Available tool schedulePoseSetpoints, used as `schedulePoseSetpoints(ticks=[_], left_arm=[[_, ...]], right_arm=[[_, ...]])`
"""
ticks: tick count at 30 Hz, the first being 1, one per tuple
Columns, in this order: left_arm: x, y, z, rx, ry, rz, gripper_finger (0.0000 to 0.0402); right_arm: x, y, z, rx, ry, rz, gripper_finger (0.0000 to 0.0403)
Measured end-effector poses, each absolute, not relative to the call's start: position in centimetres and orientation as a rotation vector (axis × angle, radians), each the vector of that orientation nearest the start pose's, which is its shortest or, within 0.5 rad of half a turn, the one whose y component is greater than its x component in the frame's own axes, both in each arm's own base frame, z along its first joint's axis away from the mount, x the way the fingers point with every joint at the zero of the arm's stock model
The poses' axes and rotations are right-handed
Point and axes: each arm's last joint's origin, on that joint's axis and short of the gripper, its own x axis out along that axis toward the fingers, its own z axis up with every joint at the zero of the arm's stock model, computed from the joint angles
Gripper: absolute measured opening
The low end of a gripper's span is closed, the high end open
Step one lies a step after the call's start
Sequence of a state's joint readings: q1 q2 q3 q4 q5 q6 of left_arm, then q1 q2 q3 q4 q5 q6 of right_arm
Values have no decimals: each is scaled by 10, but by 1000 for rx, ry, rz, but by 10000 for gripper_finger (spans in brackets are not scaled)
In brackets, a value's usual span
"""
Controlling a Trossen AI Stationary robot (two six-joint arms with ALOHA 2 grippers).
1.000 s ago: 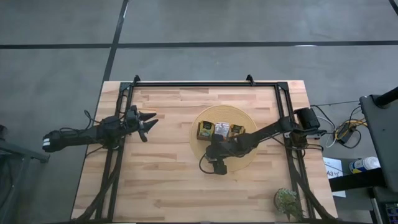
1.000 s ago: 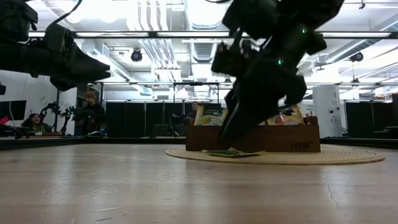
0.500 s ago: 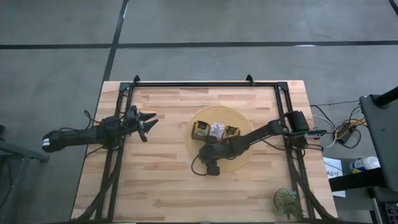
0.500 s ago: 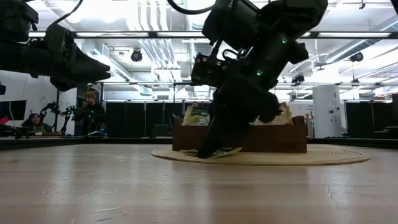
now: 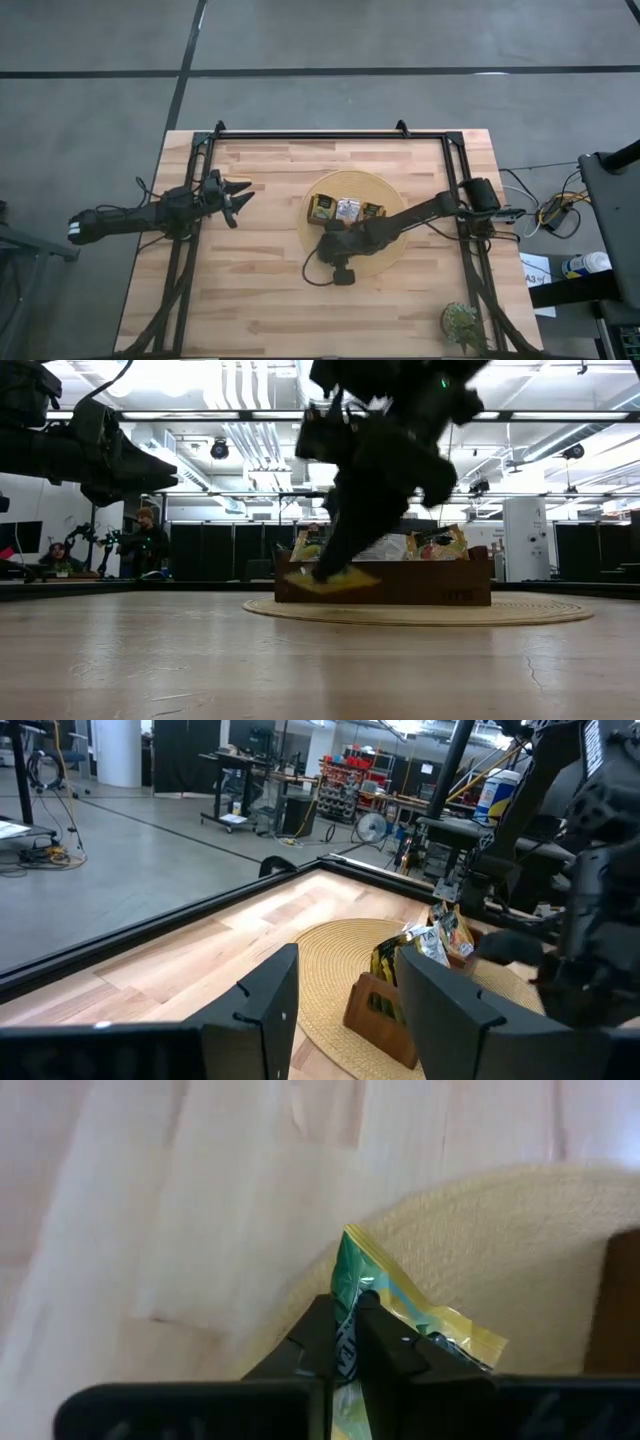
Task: Pick & Place Tea
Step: Put the yellow tea bag into the left section of the wooden organizer
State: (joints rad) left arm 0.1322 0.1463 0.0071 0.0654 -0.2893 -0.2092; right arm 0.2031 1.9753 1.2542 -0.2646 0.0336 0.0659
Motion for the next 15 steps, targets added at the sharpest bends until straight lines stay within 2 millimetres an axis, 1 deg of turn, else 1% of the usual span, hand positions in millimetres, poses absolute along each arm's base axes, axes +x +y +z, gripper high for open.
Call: schedulePoseSetpoints(ticks=[4,6,10,15], left_arm=[[103,22,160,-200,30,428,163],[103,22,160,-200,29,428,163],[103,22,160,-200,30,428,163],[103,22,160,-200,30,428,163]], right_arm=[[397,85,168,-127,1012,124,27],[399,87,177,-191,1017,99,27],[402,87,192,-409,1020,19,27],[402,81,197,-706,1036,-19,28]])
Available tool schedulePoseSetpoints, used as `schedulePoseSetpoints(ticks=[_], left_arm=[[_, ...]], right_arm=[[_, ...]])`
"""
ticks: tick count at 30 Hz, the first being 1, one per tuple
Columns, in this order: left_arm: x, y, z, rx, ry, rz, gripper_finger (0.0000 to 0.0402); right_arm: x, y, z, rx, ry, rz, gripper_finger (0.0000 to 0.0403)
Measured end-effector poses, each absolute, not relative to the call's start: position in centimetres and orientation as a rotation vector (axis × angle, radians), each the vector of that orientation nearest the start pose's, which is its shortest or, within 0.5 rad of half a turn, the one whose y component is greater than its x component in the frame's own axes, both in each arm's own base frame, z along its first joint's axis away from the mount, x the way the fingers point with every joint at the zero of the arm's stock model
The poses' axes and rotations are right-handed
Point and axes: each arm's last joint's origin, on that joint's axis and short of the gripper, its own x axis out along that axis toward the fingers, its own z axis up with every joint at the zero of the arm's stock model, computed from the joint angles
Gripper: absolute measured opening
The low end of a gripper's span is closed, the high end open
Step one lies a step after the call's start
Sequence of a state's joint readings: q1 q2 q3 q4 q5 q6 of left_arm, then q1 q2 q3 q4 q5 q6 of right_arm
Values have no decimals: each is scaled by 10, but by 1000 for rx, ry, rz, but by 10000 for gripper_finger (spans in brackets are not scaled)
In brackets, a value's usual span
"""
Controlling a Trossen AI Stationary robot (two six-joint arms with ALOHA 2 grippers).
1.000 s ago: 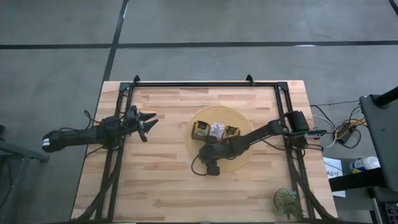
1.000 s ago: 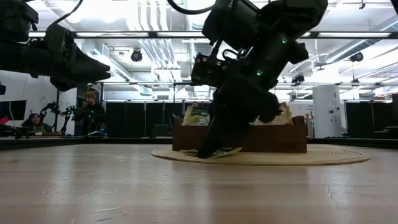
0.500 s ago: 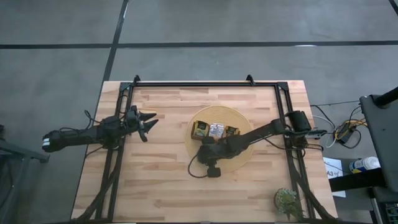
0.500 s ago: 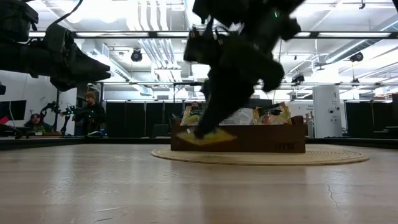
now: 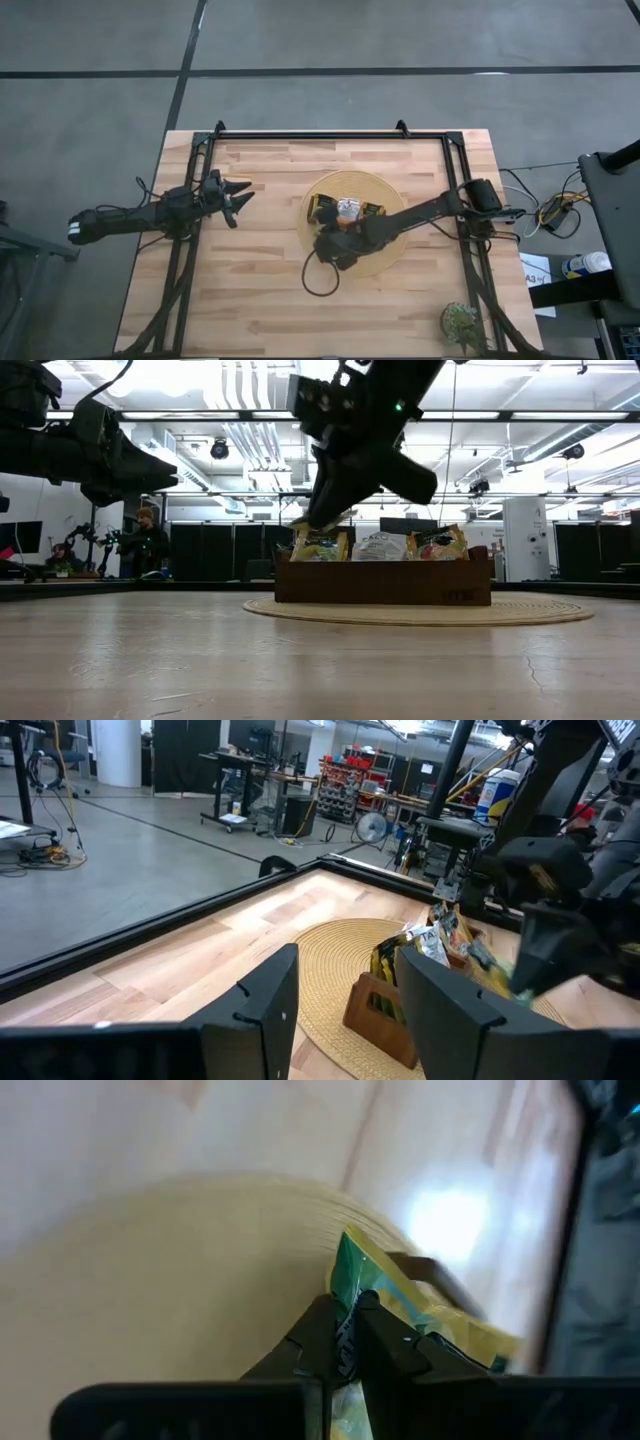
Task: Pick & Place Tea
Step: Put the yellow tea bag into the left section of the wooden organizer
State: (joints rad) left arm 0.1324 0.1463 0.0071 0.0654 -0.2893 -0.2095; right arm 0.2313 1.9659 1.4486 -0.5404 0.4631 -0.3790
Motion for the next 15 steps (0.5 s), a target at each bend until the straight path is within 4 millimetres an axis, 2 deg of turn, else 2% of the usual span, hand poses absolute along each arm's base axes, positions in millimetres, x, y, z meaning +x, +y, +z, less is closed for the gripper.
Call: schedulePoseSetpoints(ticks=[3,9,15], left_arm=[[103,22,160,-200,30,428,163],[103,22,160,-200,30,428,163],[103,22,160,-200,29,428,163]], right_arm=[[402,73,195,-826,1061,-8,28],[405,54,192,-945,1107,-52,28],[411,36,171,-988,1190,-57,28]])
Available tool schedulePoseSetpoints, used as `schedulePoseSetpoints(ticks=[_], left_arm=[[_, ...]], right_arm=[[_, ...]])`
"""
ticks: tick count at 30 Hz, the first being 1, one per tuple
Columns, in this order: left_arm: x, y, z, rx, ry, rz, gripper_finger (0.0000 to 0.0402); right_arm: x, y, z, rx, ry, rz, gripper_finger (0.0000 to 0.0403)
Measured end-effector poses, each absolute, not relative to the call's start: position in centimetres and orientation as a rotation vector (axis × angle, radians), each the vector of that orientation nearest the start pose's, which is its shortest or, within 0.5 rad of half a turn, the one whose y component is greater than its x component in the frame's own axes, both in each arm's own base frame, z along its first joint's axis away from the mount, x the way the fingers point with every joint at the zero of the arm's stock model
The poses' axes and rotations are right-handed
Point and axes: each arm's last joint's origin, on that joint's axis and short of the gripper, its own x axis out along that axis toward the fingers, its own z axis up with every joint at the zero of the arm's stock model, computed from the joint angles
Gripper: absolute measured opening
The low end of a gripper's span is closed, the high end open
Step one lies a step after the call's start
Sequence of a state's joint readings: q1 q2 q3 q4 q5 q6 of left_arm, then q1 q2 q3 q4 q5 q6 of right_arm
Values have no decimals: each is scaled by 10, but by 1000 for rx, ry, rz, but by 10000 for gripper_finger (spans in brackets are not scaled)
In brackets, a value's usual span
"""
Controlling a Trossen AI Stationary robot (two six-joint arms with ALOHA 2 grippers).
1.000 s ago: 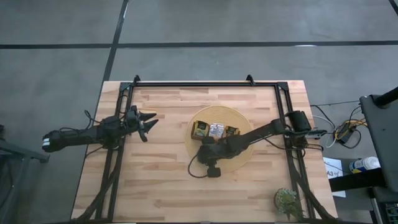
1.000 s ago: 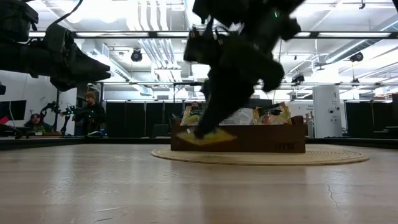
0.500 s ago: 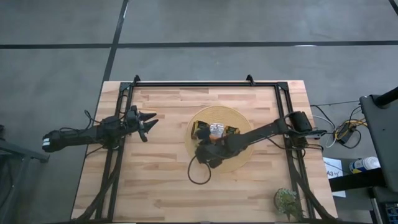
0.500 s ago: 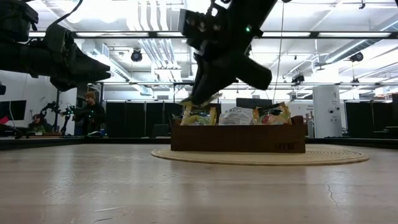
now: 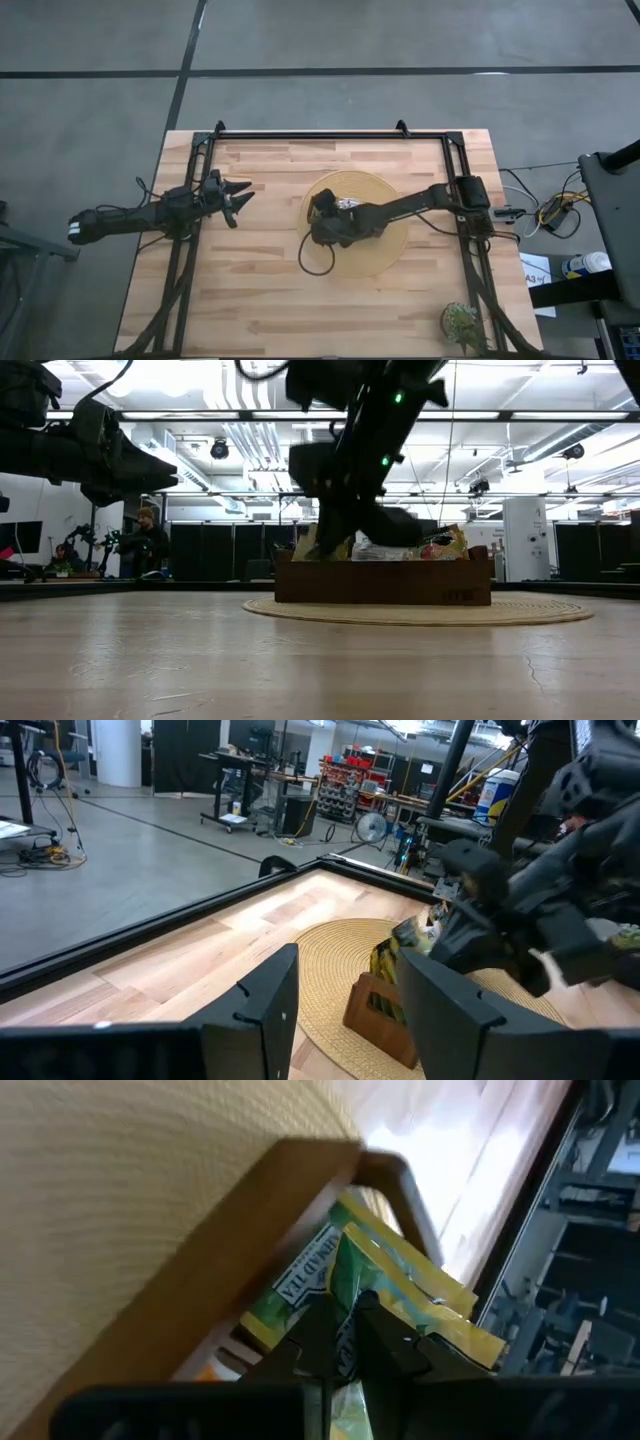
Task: Pick & Place Tea
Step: Put the yellow tea bag into the left section of the wooden organizer
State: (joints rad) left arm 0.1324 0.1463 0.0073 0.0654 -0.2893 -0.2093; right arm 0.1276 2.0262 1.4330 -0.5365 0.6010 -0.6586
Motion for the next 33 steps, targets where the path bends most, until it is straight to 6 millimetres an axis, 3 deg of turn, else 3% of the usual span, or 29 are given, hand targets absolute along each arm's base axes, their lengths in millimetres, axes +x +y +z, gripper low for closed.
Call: schedulePoseSetpoints(ticks=[9,19,33], left_arm=[[103,22,160,-201,30,428,163],[103,22,160,-201,30,428,163],[103,22,160,-200,30,428,163]], right_arm=[[417,30,142,-1021,1262,-89,29],[419,30,146,-969,1242,-110,43],[426,31,156,-953,1202,-115,187]])
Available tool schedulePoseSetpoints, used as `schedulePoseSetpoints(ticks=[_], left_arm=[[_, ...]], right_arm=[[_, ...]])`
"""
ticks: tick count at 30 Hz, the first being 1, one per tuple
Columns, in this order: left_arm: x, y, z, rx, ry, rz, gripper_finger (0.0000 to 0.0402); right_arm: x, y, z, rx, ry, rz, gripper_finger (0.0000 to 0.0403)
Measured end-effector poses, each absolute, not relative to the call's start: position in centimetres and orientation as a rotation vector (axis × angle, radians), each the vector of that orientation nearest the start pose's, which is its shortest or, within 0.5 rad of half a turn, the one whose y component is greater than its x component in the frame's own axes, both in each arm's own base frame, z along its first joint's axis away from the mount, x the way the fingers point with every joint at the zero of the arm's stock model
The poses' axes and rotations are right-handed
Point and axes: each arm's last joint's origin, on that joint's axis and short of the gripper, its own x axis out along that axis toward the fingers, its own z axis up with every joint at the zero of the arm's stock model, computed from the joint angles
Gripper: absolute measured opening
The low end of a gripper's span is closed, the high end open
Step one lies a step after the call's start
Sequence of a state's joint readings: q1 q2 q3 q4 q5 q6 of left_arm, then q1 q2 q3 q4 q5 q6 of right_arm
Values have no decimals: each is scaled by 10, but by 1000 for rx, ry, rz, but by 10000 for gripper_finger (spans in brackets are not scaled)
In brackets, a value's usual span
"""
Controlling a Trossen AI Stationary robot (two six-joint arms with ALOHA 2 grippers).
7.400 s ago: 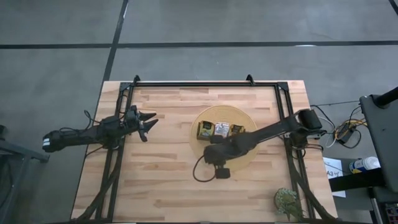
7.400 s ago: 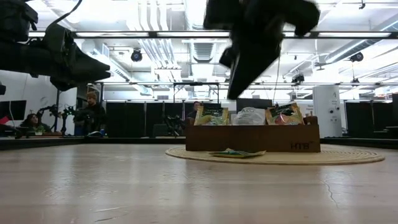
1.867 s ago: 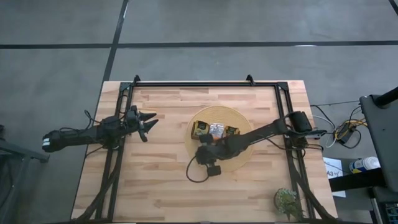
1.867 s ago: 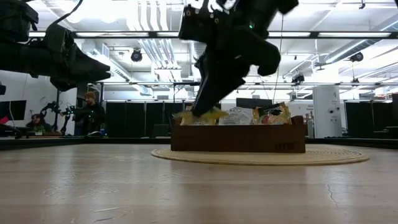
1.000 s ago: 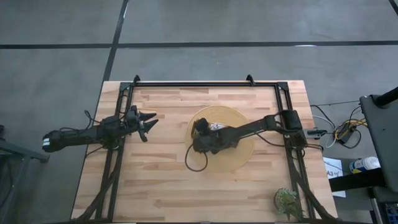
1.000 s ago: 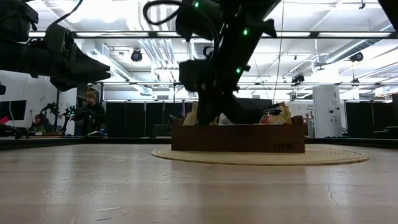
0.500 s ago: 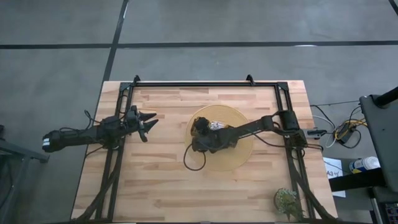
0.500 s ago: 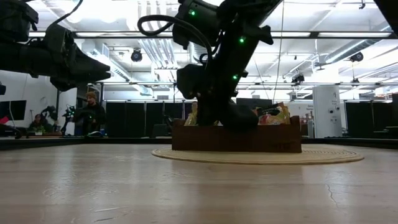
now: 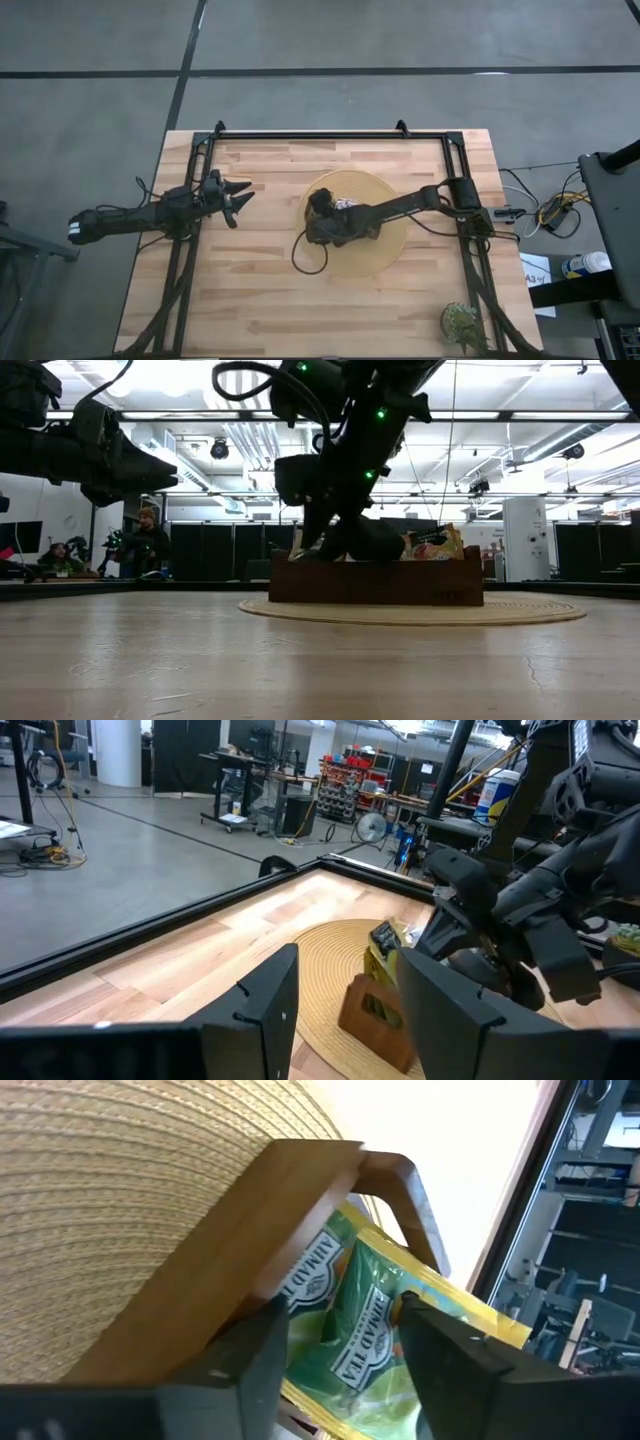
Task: Pick & Place Tea
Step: Put the yellow tea bag into the left section of the wooden organizer
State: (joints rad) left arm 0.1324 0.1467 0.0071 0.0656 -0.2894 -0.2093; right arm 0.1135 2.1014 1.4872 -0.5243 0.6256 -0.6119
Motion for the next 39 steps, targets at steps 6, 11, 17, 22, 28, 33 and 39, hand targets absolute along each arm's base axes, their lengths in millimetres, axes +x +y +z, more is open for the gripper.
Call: schedulePoseSetpoints(ticks=[6,11,17,22,28,33,39], left_arm=[[103,22,160,-200,30,428,163],[103,22,160,-200,30,428,163],[103,22,160,-200,30,428,163],[103,22,160,-201,30,428,163],[103,22,160,-200,30,428,163],[103,22,160,-200,29,428,163],[103,22,160,-200,30,428,163]], right_arm=[[426,34,168,-942,1172,-113,227],[423,34,179,-888,1151,-158,244],[420,35,190,-835,1122,-200,248],[419,35,193,-822,1109,-211,236],[418,41,192,-790,1111,-124,181],[418,41,192,-780,1110,-107,82],[419,41,192,-770,1105,-96,12]])
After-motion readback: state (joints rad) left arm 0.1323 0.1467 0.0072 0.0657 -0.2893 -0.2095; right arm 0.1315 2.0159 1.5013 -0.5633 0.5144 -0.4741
